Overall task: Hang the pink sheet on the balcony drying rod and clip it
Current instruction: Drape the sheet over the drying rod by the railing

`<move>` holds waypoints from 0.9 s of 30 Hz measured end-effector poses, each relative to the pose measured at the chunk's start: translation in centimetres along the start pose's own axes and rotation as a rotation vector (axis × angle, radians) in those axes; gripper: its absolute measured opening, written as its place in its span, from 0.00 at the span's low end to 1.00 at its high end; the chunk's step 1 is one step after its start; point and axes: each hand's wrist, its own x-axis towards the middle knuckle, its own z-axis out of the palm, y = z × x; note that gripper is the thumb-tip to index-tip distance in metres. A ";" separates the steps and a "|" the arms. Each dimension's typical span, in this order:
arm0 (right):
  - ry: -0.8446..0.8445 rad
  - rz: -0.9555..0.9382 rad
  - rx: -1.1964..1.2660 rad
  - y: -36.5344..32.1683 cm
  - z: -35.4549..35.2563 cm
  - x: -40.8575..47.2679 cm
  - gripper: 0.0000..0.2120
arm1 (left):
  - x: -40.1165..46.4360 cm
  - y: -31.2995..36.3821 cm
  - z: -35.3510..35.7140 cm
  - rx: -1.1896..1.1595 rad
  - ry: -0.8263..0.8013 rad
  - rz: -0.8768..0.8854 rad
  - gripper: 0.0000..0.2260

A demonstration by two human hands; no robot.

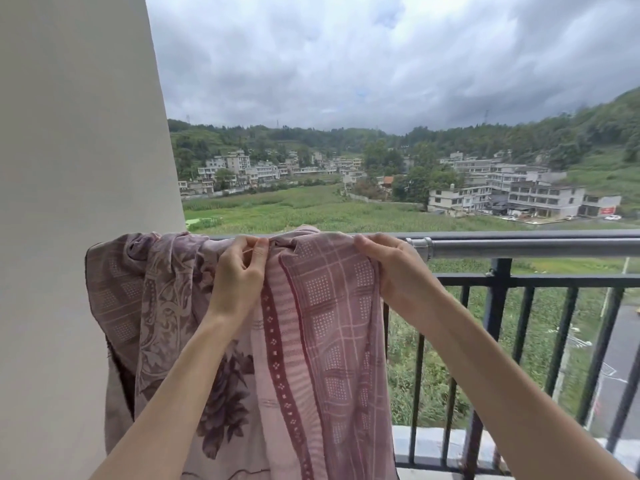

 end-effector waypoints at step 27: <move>0.111 0.046 0.083 -13.6 -20.9 -4.0 0.07 | -3.1 15.8 24.6 0.305 -0.005 0.502 0.11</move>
